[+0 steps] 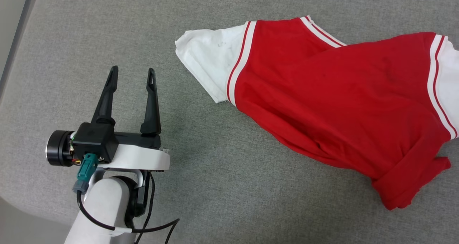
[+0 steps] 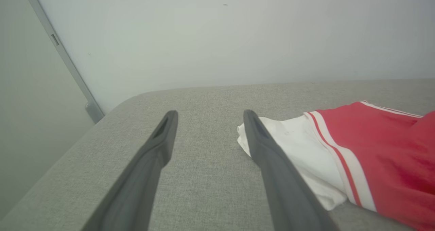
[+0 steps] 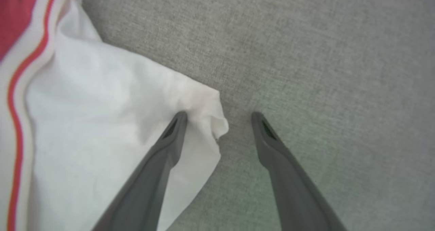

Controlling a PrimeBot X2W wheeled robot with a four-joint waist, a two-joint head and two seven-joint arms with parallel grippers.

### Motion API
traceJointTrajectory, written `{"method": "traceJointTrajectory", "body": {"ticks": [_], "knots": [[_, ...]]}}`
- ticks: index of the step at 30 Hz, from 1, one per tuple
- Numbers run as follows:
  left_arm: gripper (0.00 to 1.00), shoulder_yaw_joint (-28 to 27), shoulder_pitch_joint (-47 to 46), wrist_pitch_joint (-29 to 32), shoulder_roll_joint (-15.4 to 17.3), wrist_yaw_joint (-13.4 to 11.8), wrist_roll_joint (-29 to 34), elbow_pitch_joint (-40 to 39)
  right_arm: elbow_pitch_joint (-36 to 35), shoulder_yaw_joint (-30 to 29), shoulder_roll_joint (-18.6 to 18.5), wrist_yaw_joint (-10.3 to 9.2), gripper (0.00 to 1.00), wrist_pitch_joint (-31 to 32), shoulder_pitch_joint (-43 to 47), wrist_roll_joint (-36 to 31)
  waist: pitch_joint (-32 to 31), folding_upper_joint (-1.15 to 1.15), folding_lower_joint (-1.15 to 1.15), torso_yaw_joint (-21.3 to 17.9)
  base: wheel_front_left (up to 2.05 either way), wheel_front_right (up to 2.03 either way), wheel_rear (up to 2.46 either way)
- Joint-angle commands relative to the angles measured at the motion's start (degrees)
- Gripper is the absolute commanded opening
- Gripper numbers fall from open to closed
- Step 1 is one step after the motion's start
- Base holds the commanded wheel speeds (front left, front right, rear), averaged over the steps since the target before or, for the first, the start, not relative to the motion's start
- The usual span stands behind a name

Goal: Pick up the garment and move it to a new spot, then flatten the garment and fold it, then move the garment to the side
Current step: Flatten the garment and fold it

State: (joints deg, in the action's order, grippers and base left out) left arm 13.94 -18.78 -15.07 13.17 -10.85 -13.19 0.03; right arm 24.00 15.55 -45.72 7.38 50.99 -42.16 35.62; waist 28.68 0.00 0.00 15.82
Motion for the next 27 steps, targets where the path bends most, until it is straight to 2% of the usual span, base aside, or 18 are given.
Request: {"method": "traceJointTrajectory", "body": {"ticks": [1,2,3,4,14,20,27], "knots": [[1.00,-0.81,-0.05,-0.14,-0.61,0.72,0.71,0.22,1.52,2.99,2.37,0.22,1.00,0.98,5.53,0.83,-0.12,0.00,0.00,-0.38,0.00,0.00,0.00],[1.00,-1.37,0.05,-0.14,-0.76,1.14,1.12,0.34,1.38,3.02,2.57,0.23,1.00,0.67,5.71,1.27,-0.29,0.00,0.00,-0.66,0.00,0.00,0.00],[1.00,-1.89,0.24,-0.14,-0.89,1.52,1.52,0.50,1.03,3.34,2.64,0.24,0.13,0.33,5.92,1.49,-0.55,0.00,0.00,-0.97,0.00,0.00,0.00],[1.00,-2.38,0.36,-0.14,-1.05,1.97,1.83,0.67,0.58,3.36,2.55,0.24,0.00,-0.60,5.73,1.60,-0.81,0.00,0.00,-1.27,0.00,0.00,0.00],[1.00,-6.47,-0.66,-0.14,-0.09,6.49,3.36,3.07,-3.31,1.52,1.00,0.08,0.00,-13.04,3.21,0.80,-5.50,0.00,0.00,-5.11,0.00,0.00,0.00],[1.00,-7.66,-3.73,-0.14,2.62,9.59,4.56,6.39,-6.73,-0.05,-0.59,0.07,0.00,-19.56,6.71,0.03,-8.70,0.00,0.00,-8.38,0.00,0.00,0.00],[1.00,-7.21,-10.43,1.60,6.47,14.36,3.38,12.61,-11.94,-2.19,-0.13,0.07,0.00,-22.95,13.11,-0.50,-11.05,0.00,0.00,-12.42,0.00,0.00,0.00]]}}
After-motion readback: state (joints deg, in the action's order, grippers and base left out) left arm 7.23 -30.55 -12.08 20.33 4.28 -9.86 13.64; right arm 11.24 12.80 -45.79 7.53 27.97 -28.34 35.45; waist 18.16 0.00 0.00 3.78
